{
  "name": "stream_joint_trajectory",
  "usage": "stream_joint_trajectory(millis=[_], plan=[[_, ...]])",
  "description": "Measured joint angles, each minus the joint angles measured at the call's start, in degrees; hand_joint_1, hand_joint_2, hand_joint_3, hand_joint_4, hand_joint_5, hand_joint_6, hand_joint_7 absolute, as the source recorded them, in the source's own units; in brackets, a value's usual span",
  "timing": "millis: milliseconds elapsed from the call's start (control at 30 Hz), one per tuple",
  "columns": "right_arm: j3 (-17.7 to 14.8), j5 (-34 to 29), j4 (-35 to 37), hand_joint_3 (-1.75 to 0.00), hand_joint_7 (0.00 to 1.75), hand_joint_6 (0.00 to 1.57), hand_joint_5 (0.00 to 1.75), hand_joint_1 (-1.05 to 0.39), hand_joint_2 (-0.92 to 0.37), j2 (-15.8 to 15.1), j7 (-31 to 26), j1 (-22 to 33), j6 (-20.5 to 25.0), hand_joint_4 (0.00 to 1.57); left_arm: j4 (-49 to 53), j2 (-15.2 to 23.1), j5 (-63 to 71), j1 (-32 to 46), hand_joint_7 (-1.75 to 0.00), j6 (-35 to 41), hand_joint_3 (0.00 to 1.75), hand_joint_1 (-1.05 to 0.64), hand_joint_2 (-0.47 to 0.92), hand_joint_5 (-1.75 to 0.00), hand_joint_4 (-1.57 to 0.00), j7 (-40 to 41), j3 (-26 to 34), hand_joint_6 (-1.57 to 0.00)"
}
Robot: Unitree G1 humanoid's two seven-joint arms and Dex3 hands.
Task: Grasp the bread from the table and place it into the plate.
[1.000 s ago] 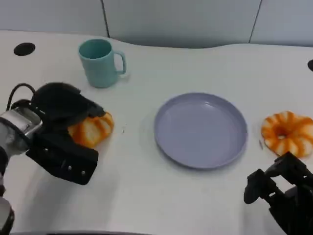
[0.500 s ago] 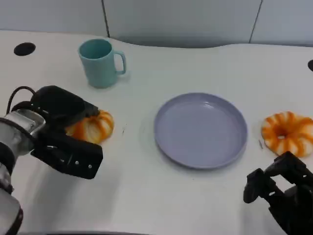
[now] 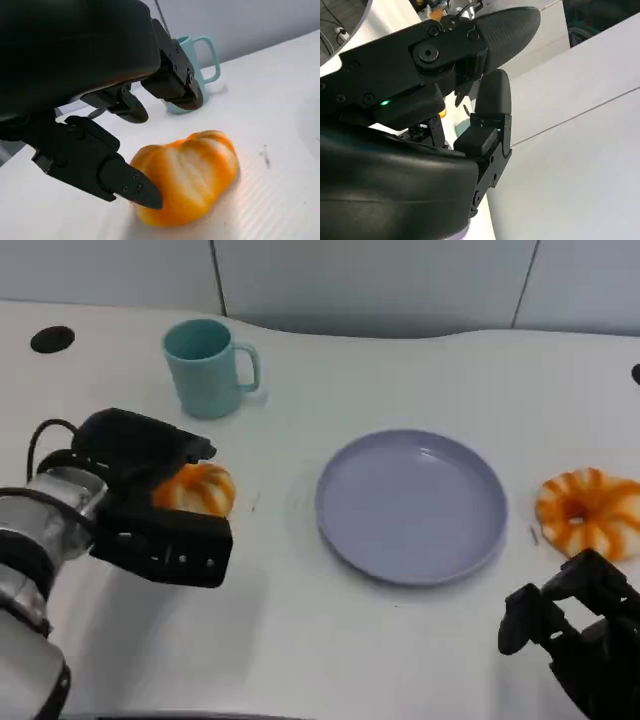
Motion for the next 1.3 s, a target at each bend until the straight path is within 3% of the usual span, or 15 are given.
stream_joint_trajectory(millis=[167,200,400,433,467,633,933,1033,1233,1300], plan=[[0.0,0.0,0.0,-0.07,1.23,0.68,1.75,-0.57,-0.92,0.0,0.0,0.0,0.0,0.57,0.2,-0.2,0.0,0.0,-0.04,0.1,0.00,-0.11,0.61,-0.35,-0.71,0.3,0.0,-0.66],[0.0,0.0,-0.1,-0.07,1.23,0.69,1.75,-0.58,-0.92,0.0,0.0,0.0,0.0,0.58,0.2,-0.2,0.0,0.0,-0.07,0.1,0.00,-0.13,0.60,-0.38,-0.78,0.3,0.0,-0.74],[-0.1,0.0,-0.7,-0.06,1.23,0.69,1.75,-0.58,-0.92,0.0,0.0,0.1,0.0,0.59,1.3,-2.6,-0.1,0.0,-0.06,6.7,0.00,-0.14,0.60,-0.40,-0.83,-1.8,0.0,-0.81],[-0.1,0.0,-0.7,-0.06,1.22,0.69,1.75,-0.59,-0.92,0.0,0.0,0.0,0.0,0.58,1.3,-2.8,-0.1,0.0,-0.11,6.7,0.00,-0.05,0.62,-0.57,-1.04,-1.8,0.0,-1.05],[-0.1,0.0,-0.7,-0.05,1.22,0.69,1.75,-0.59,-0.92,0.0,0.0,0.1,0.0,0.58,1.3,-2.8,-0.1,0.0,-0.11,6.9,0.00,-0.02,0.62,-0.62,-1.08,-1.8,-0.1,-1.15],[-0.1,0.0,-1.0,-0.05,1.21,0.70,1.75,-0.59,-0.92,-0.1,0.0,0.1,0.0,0.58,1.3,-3.0,0.0,0.0,-0.04,7.7,0.00,0.04,0.61,-0.47,-1.19,-0.2,-0.4,-1.27],[0.0,-0.1,-1.2,-0.06,1.21,0.70,1.75,-0.59,-0.92,-0.1,-0.1,0.1,0.0,0.58,1.3,-2.9,-0.9,0.0,-0.04,7.3,0.01,0.09,0.64,-0.51,-1.22,0.3,0.2,-1.32],[0.0,-0.1,-1.4,-0.06,1.22,0.70,1.75,-0.59,-0.92,-0.1,-0.2,0.1,0.0,0.59,1.3,-2.9,-1.3,0.0,-0.07,6.6,0.00,0.10,0.64,-0.74,-1.14,0.7,0.3,-1.40],[0.0,-0.1,-1.5,-0.06,1.23,0.70,1.75,-0.58,-0.92,-0.1,-0.5,-0.2,0.0,0.59,1.3,-2.7,-1.4,0.0,-0.07,5.2,0.00,0.10,0.64,-0.80,-1.11,1.5,0.6,-1.41],[0.0,0.0,-1.4,-0.06,1.23,0.69,1.74,-0.57,-0.92,-0.1,-0.5,-0.2,0.0,0.58,1.3,-2.7,-1.4,0.0,-0.02,4.6,0.00,0.03,0.59,-0.87,-1.01,2.3,0.6,-1.34]])
